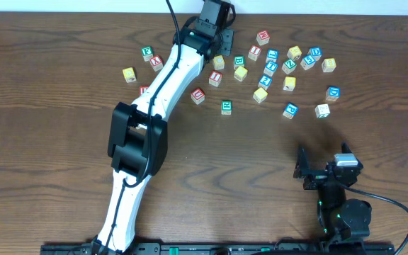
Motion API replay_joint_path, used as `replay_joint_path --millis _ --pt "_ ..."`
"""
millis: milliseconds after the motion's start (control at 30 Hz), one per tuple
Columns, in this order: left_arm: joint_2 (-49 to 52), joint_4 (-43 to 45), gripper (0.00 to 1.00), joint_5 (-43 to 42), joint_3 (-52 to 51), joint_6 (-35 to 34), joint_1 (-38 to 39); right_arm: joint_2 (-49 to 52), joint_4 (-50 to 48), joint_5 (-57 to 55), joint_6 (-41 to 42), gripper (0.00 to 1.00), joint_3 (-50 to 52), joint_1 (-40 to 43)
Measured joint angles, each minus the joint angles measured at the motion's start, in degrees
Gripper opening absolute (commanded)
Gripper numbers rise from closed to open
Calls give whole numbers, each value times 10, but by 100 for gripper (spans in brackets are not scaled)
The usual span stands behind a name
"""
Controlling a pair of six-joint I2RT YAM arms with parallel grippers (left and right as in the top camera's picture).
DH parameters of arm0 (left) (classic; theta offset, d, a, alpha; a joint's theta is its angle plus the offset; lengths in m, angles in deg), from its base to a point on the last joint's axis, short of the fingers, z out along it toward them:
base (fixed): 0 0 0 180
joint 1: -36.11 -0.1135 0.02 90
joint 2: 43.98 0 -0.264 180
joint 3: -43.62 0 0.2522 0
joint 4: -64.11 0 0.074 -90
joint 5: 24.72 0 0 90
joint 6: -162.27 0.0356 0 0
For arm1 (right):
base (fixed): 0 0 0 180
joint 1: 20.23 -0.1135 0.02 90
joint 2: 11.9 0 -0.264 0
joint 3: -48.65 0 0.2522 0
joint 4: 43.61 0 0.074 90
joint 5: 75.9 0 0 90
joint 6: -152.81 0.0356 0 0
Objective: Spell out CORL
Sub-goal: 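Align the left gripper fingers around the yellow C block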
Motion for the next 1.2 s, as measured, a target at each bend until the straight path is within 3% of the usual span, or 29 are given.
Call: replay_joint_path --millis 167,267,1200 --pt "0 -29 55 -4 0 -39 2 0 0 0 0 99 0 0" --pt "0 -42 61 -7 0 -57 8 0 0 0 0 99 0 0" --pt "0 -72 62 37 0 -122 20 0 0 0 0 99 0 0"
